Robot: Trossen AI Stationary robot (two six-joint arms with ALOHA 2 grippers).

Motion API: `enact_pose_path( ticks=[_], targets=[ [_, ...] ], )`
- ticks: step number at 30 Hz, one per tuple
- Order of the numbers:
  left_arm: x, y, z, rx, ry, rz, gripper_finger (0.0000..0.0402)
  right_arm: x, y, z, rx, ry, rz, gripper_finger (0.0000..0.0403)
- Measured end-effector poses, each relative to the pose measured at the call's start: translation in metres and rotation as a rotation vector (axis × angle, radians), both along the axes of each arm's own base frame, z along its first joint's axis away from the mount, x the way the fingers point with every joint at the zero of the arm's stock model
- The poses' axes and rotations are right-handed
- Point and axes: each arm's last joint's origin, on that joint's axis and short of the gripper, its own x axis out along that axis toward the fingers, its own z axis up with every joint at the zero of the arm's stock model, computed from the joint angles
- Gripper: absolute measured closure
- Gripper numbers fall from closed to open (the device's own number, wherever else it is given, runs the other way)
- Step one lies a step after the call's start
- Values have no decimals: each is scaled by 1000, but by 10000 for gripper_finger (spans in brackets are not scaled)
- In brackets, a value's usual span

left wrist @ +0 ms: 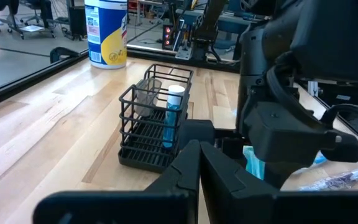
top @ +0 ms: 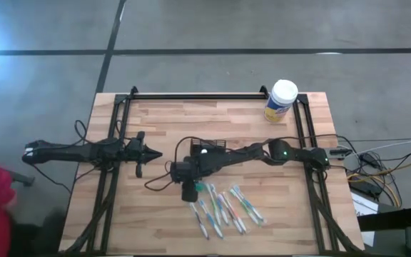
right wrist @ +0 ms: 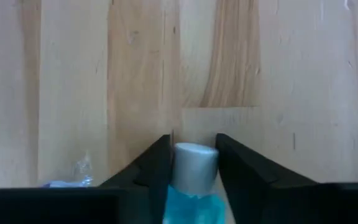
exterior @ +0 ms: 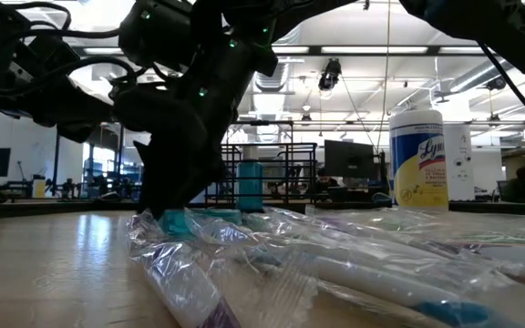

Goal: Pick & Place toothbrushing station
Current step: Put the blue mouthwash bottle into the black wire organizer

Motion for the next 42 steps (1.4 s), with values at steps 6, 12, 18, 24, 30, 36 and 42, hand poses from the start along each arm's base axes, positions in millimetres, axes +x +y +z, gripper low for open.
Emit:
enact_pose_path(
  ticks=[6,12,18,24,30,36,42],
  targets=[
    [0,0,0,0,0,0,390,2,1,6,-2,-20,29,319],
    [0,0,0,0,0,0,390,7,6,28,-19,-90,84,319],
    [0,0,0,3,0,-1,390,11,17,79,-57,-211,187,319],
    [1,0,4,1,-43,-9,390,-7,37,151,-74,-464,340,319],
    [3,-3,20,-22,-205,-111,388,-42,54,229,-128,-733,497,319],
    [3,-5,28,-62,-289,-156,348,-66,55,258,-57,-988,690,319],
    [3,-8,36,-89,-358,-269,265,-84,41,237,-1,-1142,808,319]
  ],
)
